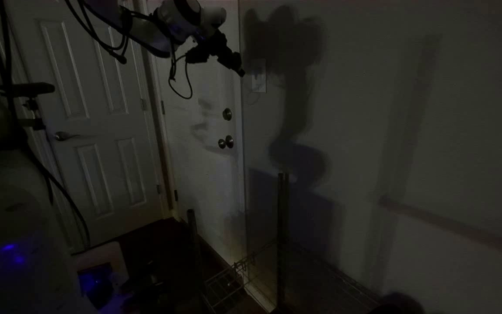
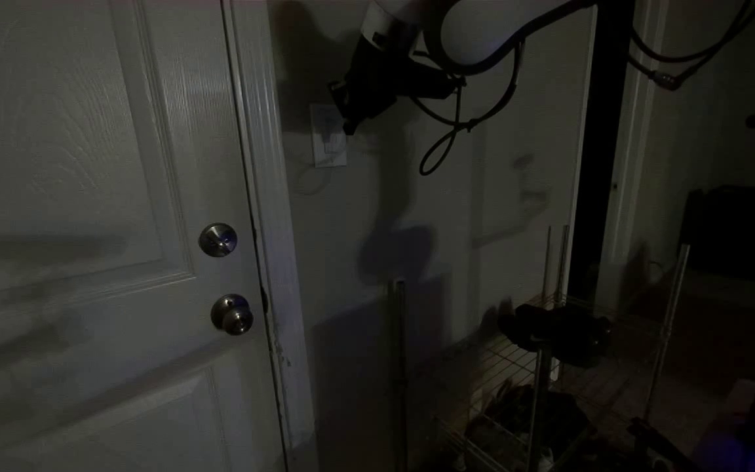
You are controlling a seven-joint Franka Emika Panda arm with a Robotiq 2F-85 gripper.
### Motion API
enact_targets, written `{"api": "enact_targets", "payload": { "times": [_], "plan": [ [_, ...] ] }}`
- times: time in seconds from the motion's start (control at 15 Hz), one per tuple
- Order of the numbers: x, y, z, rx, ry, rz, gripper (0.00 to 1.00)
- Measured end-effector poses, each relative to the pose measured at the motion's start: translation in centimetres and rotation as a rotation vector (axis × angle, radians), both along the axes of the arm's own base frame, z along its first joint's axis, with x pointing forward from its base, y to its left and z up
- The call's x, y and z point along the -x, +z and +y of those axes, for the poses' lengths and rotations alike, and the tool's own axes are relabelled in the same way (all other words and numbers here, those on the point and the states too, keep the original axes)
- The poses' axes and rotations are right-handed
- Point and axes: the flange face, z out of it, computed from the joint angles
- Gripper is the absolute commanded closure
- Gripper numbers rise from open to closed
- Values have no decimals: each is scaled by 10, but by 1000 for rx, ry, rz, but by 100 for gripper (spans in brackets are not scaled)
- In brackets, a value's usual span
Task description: Flip the switch on the wall
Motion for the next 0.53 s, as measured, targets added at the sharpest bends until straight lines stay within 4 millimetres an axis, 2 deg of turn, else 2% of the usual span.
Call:
{"api": "enact_targets", "payload": {
  "times": [0.53],
  "plan": [
    [-3, 3, 1, -6, 1, -4, 100]
  ]
}}
